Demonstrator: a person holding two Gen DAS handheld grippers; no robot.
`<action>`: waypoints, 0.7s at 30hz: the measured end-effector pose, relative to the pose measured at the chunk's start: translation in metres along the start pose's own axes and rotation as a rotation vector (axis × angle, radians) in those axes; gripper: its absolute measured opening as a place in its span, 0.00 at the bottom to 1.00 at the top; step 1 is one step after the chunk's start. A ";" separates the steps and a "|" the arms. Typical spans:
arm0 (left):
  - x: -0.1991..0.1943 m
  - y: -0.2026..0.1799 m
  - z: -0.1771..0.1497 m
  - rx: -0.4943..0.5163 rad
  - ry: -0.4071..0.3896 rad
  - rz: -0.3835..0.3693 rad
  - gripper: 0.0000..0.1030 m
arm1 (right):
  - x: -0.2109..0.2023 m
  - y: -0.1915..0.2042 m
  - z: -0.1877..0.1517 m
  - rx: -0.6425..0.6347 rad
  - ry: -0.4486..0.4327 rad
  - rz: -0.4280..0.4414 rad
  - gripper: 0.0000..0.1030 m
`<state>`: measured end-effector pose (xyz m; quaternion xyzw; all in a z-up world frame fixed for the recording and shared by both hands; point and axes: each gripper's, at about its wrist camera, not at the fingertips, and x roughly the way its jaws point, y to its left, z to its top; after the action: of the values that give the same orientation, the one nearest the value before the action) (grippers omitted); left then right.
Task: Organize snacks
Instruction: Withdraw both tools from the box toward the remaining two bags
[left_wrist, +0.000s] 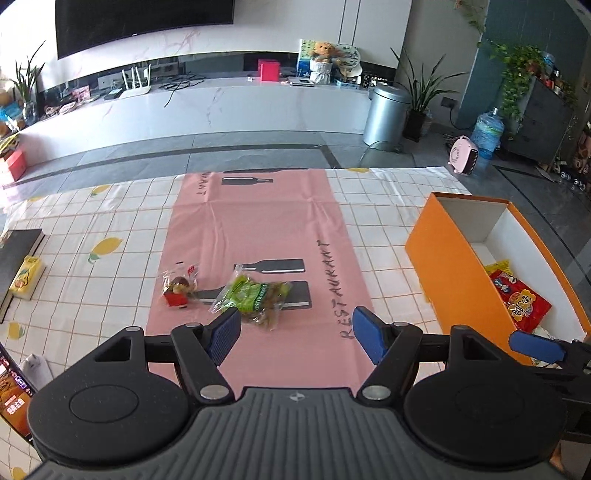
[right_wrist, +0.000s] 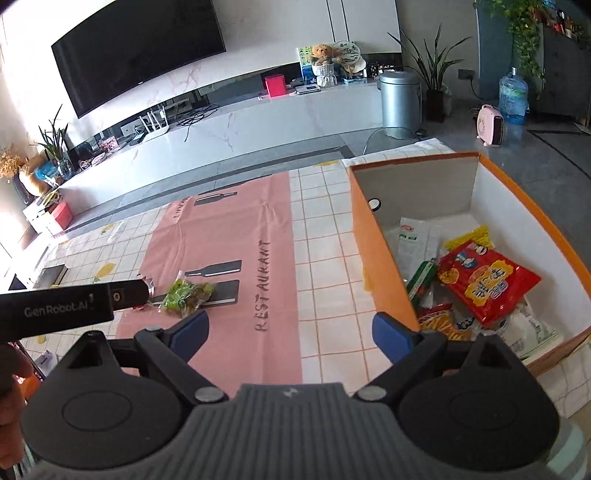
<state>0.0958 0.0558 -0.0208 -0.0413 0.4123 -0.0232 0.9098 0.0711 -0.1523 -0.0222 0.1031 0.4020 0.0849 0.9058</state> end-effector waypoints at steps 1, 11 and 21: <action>0.003 0.005 -0.001 -0.016 0.005 0.001 0.79 | 0.004 0.004 -0.002 0.004 0.004 0.006 0.88; 0.024 0.059 0.002 -0.178 0.009 -0.010 0.79 | 0.058 0.035 -0.001 -0.020 0.067 0.009 0.73; 0.072 0.095 -0.002 -0.220 0.082 0.025 0.79 | 0.123 0.053 0.008 -0.041 0.137 0.045 0.62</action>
<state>0.1426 0.1449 -0.0848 -0.1349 0.4498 0.0321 0.8823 0.1547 -0.0733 -0.0912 0.0876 0.4588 0.1205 0.8760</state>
